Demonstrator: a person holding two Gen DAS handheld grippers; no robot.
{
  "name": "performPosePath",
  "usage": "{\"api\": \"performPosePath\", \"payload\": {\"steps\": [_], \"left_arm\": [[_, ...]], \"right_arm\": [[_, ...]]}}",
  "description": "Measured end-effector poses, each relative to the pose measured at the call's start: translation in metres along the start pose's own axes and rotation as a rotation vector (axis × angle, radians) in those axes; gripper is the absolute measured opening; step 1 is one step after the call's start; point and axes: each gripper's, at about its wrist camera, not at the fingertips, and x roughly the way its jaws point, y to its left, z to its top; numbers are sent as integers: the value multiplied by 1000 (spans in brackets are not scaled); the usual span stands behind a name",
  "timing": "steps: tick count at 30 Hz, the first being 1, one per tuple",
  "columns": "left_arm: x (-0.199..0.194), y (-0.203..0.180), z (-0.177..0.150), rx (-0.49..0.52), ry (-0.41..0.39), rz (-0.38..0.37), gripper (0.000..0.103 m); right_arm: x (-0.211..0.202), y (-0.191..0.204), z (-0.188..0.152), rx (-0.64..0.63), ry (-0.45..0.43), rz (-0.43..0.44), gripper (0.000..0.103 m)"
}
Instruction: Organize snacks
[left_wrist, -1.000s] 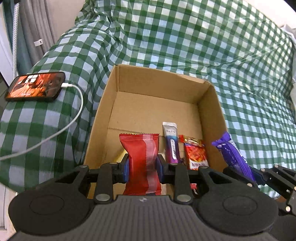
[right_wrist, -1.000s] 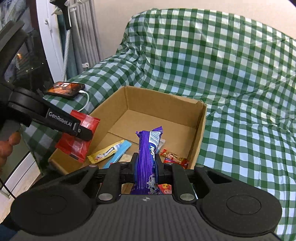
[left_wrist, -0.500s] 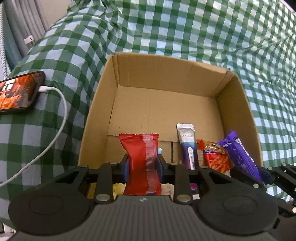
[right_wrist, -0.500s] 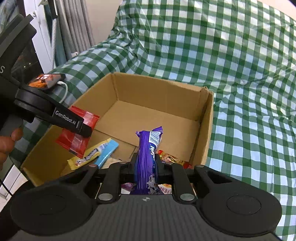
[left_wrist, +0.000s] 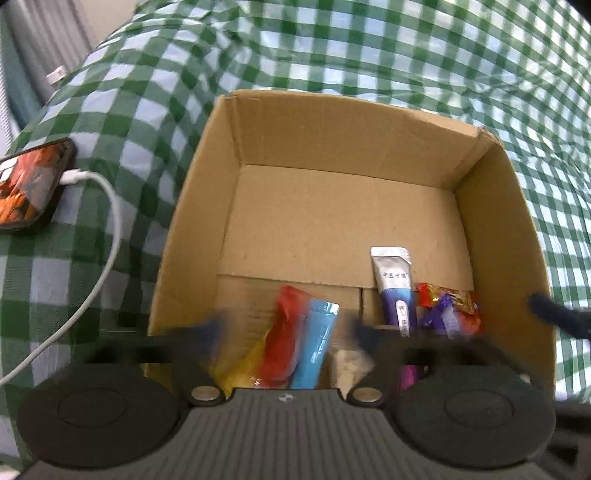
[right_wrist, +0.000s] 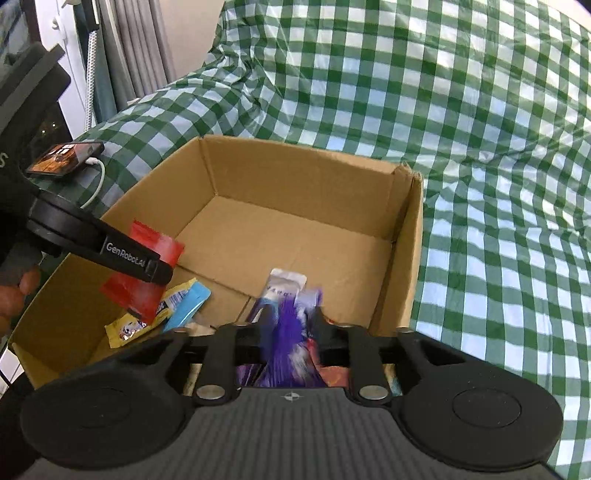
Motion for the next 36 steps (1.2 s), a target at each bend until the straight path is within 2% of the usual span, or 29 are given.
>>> {"api": "performPosePath", "payload": {"steps": [2,6,14,23,29,36], "left_arm": [[-8,3,-5,-4,-26,15,103],[-23,3,-23,25,1,30,103],[-84,0,-76,38,-22,36,103],[-141,-2,-138,63,-99,46,103],[-160,-9,-168,75,-117,62,103],[-187,-15,-195,84,-221,123,103]], "right_arm": [[-11,2,-3,-21,-43,-9,85],[-34,16,-18,-74,-31,12,91],[-82,37,-46,15,18,19,94],[-142,51,-73,86,-25,-60,97],[-173,62,-87,94,-67,-91,98],[-201,75,-100,62,-126,-139,99]]}}
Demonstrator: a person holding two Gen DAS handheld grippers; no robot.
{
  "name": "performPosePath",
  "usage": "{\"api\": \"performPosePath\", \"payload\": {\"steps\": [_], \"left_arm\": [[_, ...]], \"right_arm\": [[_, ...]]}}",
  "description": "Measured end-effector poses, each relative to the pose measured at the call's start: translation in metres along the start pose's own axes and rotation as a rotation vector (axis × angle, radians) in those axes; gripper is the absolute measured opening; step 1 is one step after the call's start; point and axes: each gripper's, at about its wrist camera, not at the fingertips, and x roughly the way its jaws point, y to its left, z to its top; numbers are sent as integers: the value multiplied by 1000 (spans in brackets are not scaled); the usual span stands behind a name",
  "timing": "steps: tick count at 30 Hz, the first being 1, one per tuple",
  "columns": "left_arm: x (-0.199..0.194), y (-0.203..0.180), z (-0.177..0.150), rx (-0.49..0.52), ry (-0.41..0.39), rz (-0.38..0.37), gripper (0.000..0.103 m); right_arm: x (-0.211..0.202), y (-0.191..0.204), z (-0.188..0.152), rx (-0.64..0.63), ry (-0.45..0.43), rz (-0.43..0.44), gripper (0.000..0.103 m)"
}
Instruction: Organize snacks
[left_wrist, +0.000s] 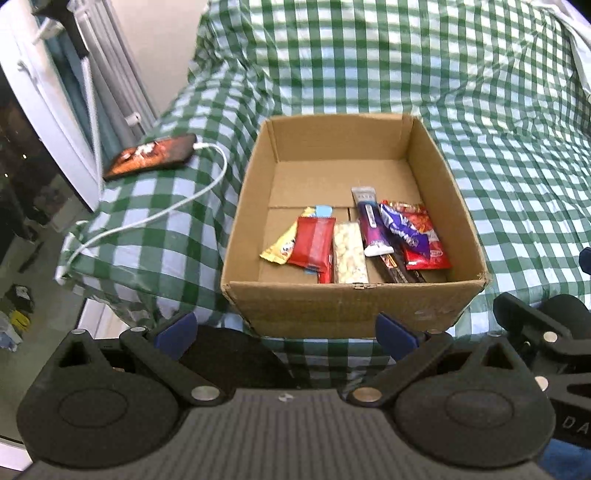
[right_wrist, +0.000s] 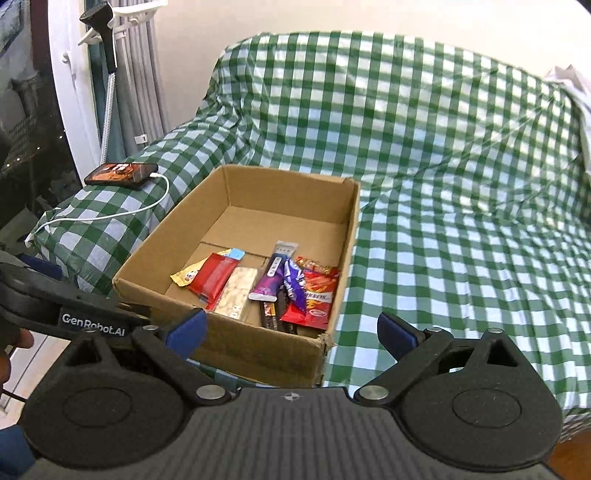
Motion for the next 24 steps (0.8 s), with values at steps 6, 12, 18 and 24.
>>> {"api": "performPosePath", "payload": {"steps": [6,12,18,24], "left_arm": [[-14,2,-11,-32,-33,8,103],[-11,7,-12,-57,21,17,103],[-18,10,-14,-72,-5,-5,103],[-18,9,-14,-67,1,-20,103]], "right_arm": [[-15,5,-6,-14,-23,-12,100],[-22,10,-8,-32,-44,-20,101],[-25,11,-8,-36,-48,-25,102],[-25,11,-9,-38,-51,-24,102]]}}
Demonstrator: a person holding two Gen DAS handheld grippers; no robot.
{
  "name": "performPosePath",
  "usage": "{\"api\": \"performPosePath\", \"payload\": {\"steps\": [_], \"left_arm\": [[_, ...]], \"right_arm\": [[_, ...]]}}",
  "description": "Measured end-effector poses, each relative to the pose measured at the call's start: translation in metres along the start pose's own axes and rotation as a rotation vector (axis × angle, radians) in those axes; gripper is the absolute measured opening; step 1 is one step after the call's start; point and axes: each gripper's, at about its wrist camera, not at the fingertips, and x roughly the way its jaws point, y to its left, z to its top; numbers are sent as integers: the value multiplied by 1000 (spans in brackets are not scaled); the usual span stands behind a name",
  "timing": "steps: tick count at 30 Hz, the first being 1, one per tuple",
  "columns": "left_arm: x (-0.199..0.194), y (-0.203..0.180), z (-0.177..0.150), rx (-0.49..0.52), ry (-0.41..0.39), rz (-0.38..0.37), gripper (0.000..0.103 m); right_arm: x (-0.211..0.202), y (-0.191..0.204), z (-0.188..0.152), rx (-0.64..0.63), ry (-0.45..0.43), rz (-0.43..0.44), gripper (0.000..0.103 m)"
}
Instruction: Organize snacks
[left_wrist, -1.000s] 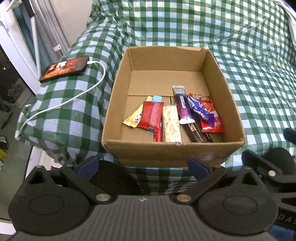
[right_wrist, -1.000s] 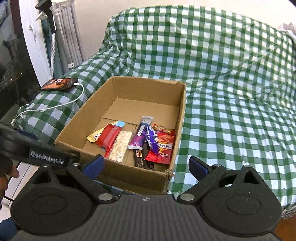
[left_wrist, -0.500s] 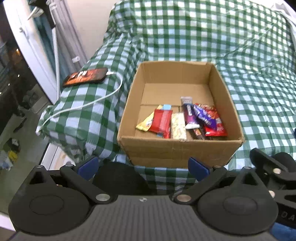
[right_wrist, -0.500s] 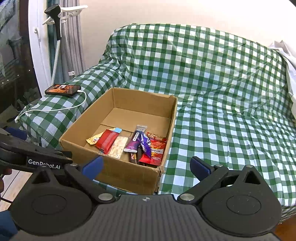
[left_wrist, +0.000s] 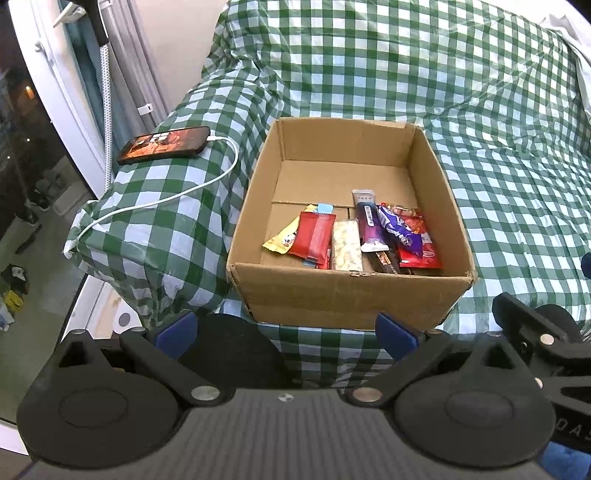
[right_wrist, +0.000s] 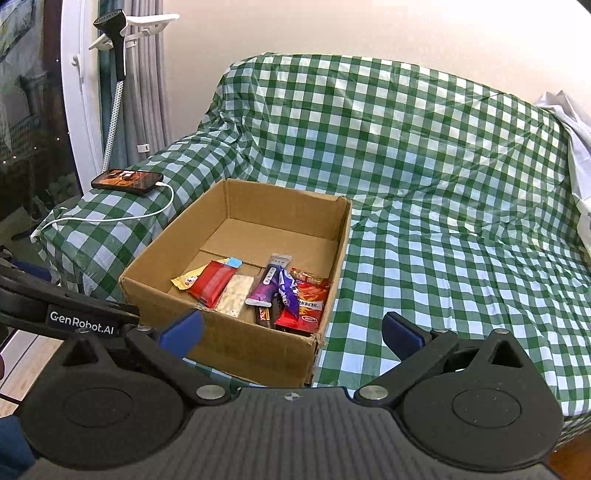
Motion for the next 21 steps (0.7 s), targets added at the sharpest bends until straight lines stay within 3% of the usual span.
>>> {"api": "performPosePath", "payload": {"steps": [21], "left_arm": [[0,-1,-2,7,4,-1,103]], "right_arm": [[0,0,0,0,-2,1,102]]}}
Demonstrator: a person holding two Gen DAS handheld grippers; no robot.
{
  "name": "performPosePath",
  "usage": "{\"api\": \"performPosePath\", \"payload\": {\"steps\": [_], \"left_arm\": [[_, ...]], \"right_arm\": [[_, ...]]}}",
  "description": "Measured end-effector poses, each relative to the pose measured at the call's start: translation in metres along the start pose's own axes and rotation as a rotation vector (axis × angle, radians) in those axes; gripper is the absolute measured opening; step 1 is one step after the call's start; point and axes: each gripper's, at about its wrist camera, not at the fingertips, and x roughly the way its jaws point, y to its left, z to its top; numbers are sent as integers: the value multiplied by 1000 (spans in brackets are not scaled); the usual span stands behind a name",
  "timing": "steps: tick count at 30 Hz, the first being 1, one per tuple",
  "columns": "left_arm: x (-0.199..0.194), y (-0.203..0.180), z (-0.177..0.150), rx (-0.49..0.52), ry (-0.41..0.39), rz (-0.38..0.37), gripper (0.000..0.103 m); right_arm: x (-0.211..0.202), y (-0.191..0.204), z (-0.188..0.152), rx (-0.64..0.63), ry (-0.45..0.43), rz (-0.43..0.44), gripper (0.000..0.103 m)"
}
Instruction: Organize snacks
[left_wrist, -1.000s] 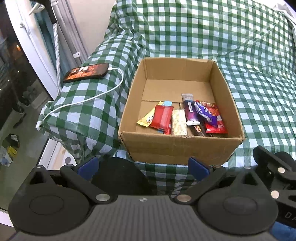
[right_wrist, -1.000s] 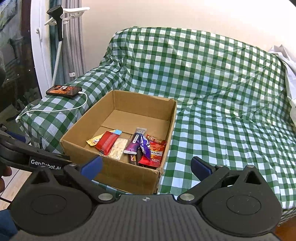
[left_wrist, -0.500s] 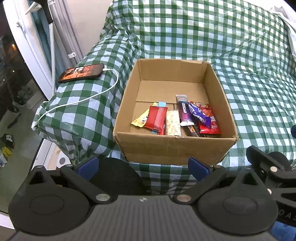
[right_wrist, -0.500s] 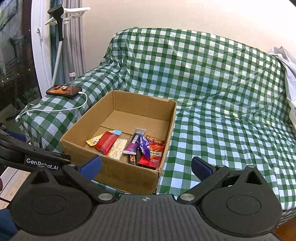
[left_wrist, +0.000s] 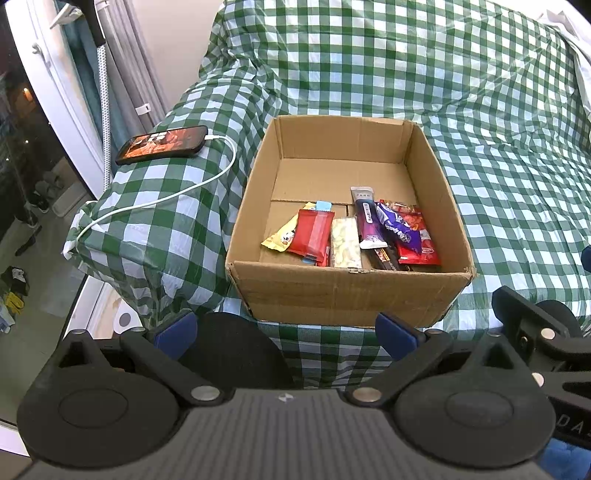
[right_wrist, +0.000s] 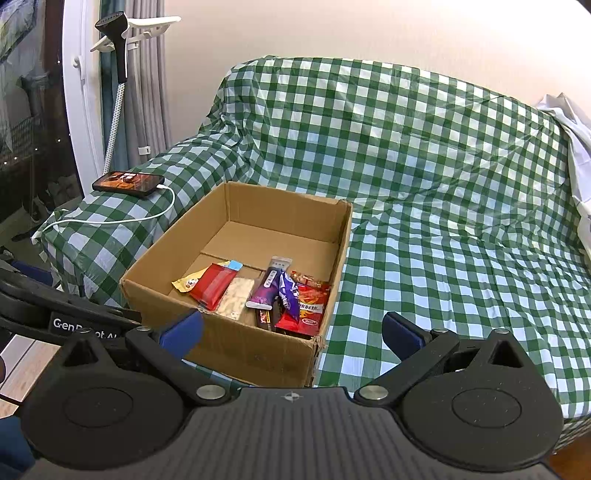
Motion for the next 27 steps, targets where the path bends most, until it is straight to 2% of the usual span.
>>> {"api": "performPosePath", "payload": {"steps": [27], "left_arm": [[2,2,-2,4,15,0,103]], "right_arm": [[-1,-2,0,1,-1,1,102]]}}
